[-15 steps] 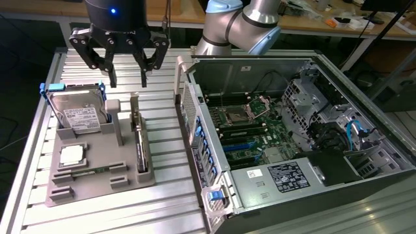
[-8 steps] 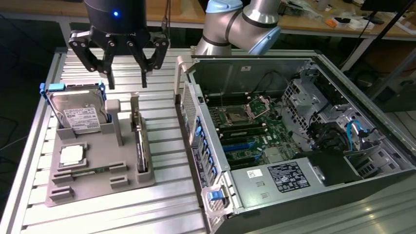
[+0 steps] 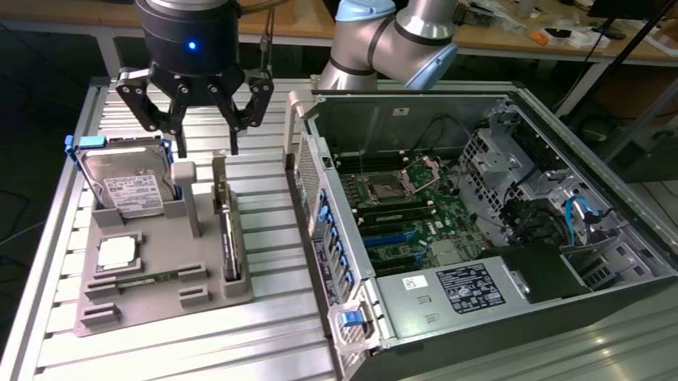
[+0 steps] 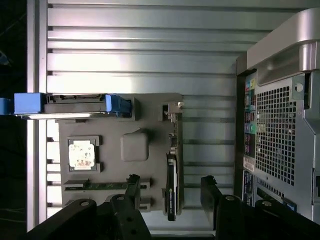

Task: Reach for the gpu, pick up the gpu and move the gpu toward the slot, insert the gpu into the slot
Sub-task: 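Pick up the gpu and move the gpu toward the slot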

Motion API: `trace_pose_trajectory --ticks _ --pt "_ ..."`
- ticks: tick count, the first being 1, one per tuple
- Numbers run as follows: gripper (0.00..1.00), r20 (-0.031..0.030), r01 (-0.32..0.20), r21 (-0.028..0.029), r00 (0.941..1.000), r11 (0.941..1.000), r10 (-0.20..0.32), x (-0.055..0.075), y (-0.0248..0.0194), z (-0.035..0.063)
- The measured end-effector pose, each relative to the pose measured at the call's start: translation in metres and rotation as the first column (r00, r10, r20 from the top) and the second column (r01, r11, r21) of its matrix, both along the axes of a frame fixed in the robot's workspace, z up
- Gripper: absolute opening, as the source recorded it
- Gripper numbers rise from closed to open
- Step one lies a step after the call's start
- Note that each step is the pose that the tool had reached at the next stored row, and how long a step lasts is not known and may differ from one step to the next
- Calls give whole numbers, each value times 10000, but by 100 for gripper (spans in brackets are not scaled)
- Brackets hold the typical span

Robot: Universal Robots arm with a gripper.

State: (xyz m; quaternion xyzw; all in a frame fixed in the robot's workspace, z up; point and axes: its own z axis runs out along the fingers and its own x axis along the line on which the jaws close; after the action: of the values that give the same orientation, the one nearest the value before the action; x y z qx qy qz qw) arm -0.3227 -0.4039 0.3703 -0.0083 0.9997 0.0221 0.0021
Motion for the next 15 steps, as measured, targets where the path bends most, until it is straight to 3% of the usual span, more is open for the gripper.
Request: trace_pose_trajectory --ticks 6,11,15 --pt "60 -70 -62 -8 10000 10000 62 0 -67 -90" --pt "60 -74 -72 -7 9999 10000 72 0 -82 -189" --pt "60 -78 -83 -8 9999 10000 83 0 -119 -261"
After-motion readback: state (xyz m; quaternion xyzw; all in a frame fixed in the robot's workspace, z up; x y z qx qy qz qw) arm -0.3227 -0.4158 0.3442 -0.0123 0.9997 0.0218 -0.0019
